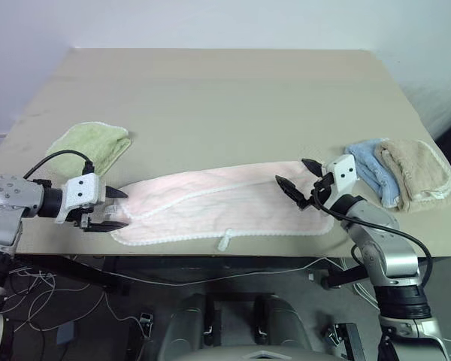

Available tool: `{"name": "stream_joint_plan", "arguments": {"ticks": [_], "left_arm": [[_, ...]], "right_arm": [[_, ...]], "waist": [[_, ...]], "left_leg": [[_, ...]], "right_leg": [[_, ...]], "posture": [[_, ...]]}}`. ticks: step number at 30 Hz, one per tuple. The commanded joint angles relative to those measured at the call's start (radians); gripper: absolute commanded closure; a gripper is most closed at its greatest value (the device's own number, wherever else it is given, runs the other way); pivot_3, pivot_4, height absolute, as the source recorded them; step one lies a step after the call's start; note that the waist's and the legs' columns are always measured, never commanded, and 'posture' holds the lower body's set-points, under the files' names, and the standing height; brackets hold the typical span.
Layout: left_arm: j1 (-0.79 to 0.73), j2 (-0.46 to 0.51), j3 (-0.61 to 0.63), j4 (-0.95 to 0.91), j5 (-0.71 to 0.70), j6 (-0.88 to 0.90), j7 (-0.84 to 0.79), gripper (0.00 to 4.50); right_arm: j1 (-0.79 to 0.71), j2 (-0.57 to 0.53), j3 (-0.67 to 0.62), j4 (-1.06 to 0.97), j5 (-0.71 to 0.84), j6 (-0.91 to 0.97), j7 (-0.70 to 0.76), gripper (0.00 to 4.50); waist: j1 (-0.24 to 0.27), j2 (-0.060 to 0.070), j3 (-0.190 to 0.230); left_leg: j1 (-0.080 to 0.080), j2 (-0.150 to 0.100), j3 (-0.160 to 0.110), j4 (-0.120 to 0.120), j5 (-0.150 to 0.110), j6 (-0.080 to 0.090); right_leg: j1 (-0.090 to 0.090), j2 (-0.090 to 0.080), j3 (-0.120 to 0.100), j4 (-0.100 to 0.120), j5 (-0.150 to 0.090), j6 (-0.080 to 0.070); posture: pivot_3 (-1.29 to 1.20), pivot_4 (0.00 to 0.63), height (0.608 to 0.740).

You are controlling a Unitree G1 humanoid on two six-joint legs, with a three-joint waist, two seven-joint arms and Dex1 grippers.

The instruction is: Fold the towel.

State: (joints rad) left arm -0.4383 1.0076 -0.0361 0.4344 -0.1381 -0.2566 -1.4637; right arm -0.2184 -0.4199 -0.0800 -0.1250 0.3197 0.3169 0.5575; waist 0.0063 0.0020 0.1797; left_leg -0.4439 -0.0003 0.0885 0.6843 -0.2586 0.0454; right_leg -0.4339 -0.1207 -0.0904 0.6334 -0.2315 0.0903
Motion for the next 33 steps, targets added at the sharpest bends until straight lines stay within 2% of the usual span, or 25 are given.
{"name": "stream_joint_plan", "arguments": {"ticks": [1, 7, 17, 24, 33], "left_arm": [[-0.083, -0.025, -0.029, 0.053, 0.038, -0.114, -0.008, 0.77], [-0.12, -0.057, -0.072, 0.091, 0.06, -0.196, -0.019, 0.77], [-0.148, -0.019, -0.104, 0.141, 0.068, -0.221, -0.088, 0.77], [-0.175, -0.042, -0.109, 0.187, 0.125, -0.306, -0.001, 0.77], [-0.209, -0.059, -0.101, 0.22, 0.12, -0.328, 0.043, 0.77]], "right_arm": [[0.017, 0.001, -0.016, -0.056, 0.003, -0.016, -0.01, 0.0], [0.044, -0.006, -0.039, -0.085, 0.011, -0.008, -0.026, 0.0], [0.044, -0.004, -0.038, -0.086, 0.009, -0.008, -0.034, 0.0], [0.036, 0.001, -0.031, -0.08, 0.008, -0.01, -0.033, 0.0], [0.039, -0.002, -0.032, -0.082, 0.009, -0.007, -0.031, 0.0]], "waist": [[0.003, 0.0, 0.0], [-0.001, 0.0, 0.0], [-0.002, 0.0, 0.0], [-0.001, 0.0, 0.0], [-0.001, 0.0, 0.0]], "left_leg": [[0.0, 0.0, 0.0, 0.0, 0.0, 0.0], [0.0, 0.0, 0.001, 0.0, 0.0, 0.001], [0.0, 0.0, 0.001, 0.0, 0.0, 0.002], [0.0, 0.0, 0.001, 0.001, 0.0, 0.002], [0.0, 0.0, 0.001, 0.001, 0.0, 0.002]], "right_leg": [[0.0, 0.0, 0.0, 0.0, 0.0, 0.0], [0.001, 0.001, 0.0, 0.001, 0.0, 0.001], [0.001, 0.002, 0.0, 0.001, 0.0, 0.001], [0.001, 0.002, 0.0, 0.001, 0.0, 0.001], [0.001, 0.002, 0.0, 0.001, 0.0, 0.001]], "posture": [[0.0, 0.15, 0.701], [0.0, 0.15, 0.701], [0.0, 0.15, 0.701], [0.0, 0.15, 0.701], [0.0, 0.15, 0.701]]}}
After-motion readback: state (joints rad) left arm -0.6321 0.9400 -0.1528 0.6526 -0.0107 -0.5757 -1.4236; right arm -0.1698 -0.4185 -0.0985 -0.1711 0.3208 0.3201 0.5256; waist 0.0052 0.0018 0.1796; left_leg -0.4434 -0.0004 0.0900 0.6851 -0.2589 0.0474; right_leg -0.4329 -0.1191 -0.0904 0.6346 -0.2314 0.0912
